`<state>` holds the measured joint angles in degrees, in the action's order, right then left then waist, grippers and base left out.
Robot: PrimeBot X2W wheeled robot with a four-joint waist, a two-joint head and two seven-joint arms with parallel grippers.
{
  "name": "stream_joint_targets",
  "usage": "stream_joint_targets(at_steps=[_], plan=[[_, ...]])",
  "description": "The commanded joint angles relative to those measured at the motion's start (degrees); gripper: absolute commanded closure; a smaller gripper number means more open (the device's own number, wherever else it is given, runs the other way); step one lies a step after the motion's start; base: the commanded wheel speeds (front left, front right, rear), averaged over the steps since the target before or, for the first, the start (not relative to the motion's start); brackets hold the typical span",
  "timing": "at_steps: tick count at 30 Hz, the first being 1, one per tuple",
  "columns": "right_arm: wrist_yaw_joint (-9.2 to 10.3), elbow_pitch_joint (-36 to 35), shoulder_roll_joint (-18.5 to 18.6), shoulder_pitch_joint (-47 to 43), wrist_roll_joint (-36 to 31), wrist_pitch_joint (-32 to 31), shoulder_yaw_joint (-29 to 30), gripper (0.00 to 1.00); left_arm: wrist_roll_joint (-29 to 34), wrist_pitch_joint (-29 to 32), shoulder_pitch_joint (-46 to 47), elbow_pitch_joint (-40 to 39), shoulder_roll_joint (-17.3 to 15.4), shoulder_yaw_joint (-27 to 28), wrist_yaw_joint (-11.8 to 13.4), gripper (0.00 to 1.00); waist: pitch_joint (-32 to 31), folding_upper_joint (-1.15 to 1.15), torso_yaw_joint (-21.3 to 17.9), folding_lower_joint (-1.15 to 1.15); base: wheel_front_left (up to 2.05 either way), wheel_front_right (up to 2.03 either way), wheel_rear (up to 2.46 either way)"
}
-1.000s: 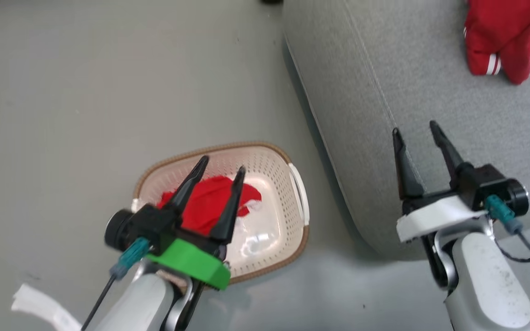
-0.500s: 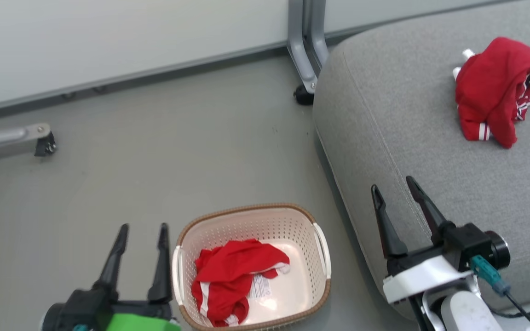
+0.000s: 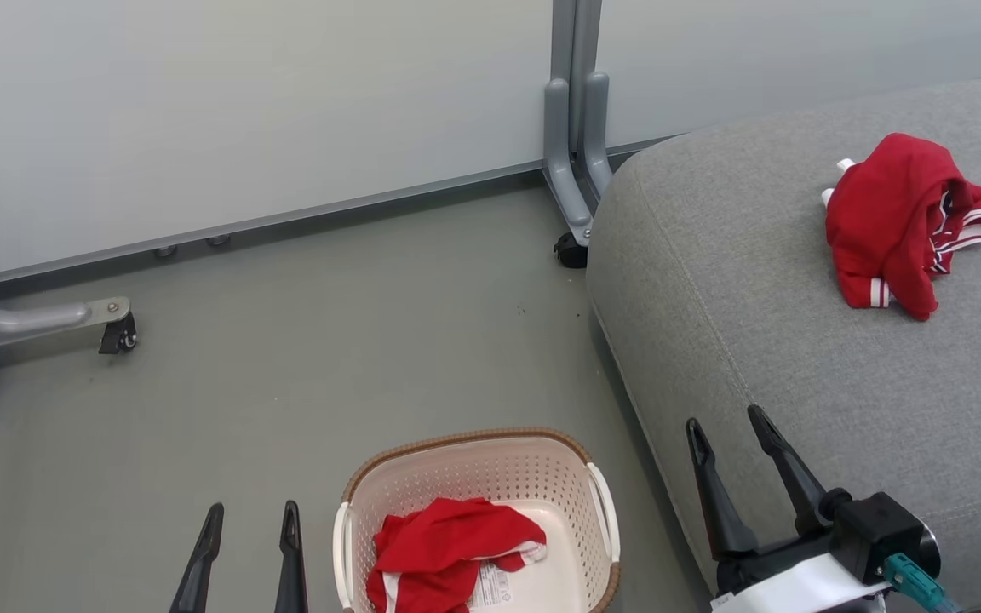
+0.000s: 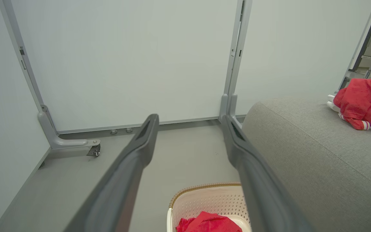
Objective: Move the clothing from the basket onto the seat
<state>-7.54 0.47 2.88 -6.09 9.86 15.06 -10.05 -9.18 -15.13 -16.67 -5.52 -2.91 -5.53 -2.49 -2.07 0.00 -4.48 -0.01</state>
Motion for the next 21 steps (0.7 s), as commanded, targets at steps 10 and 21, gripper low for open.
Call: stream_joint_targets(at_steps=[10,21], plan=[[0.10,0.9,0.0,-0.9,0.7,0.2,0.4,0.00,1.1,0.0,-1.4,-0.5,0.0,-0.6,0.8,0.00,-0.8,0.00,0.0,0.01,0.00,0.00,0.00],[0.10,0.2,0.0,-0.7,1.2,0.2,0.8,0.00,1.4,0.0,-1.6,-0.6,0.0,-0.2,0.5,0.00,-0.7,0.00,0.1,0.01,0.00,0.00,0.00]])
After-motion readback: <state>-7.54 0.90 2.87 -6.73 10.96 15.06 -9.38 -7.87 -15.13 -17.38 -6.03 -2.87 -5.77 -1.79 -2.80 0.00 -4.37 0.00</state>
